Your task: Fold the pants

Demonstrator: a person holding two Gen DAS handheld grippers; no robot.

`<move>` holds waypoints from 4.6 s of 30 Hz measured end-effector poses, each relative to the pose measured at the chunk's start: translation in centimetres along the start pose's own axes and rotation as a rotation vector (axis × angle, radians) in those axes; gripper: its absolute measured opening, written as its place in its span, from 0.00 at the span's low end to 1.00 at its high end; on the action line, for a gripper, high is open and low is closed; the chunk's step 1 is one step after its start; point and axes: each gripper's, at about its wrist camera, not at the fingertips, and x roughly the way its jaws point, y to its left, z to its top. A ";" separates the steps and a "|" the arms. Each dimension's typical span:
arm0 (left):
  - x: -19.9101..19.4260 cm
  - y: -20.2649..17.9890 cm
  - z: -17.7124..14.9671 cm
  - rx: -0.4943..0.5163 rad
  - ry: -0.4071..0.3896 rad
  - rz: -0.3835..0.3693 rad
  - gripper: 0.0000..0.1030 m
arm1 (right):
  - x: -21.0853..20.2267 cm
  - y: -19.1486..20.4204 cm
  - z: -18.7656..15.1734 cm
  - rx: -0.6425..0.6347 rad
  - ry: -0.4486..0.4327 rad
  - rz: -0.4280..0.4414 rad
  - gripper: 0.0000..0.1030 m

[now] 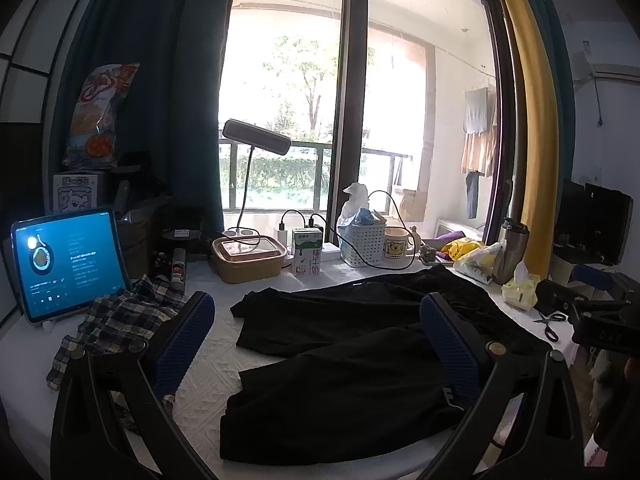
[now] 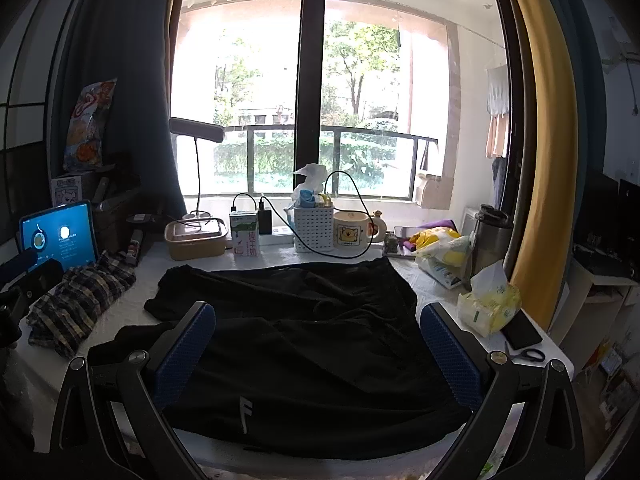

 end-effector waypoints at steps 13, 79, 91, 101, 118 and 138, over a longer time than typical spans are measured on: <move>3.0 -0.7 -0.1 0.048 0.074 0.014 0.99 | 3.0 -1.6 -0.6 -0.015 0.052 0.029 1.00; 34.7 12.8 -0.4 -0.188 0.697 0.012 0.64 | 31.4 -14.4 4.1 0.007 0.428 0.072 0.85; 34.0 10.2 -3.8 -0.066 0.773 0.073 0.63 | 37.9 -15.3 2.6 0.048 0.500 0.105 0.95; 31.7 12.1 -0.4 -0.129 0.690 0.059 0.63 | 38.8 -14.8 2.8 -0.018 0.519 0.134 0.84; 34.9 9.6 -4.0 0.075 0.747 0.048 0.33 | 42.0 -13.6 1.4 -0.097 0.628 0.215 0.26; 39.0 9.9 3.3 0.130 0.486 0.111 0.04 | 43.0 -12.4 8.4 -0.163 0.403 0.102 0.06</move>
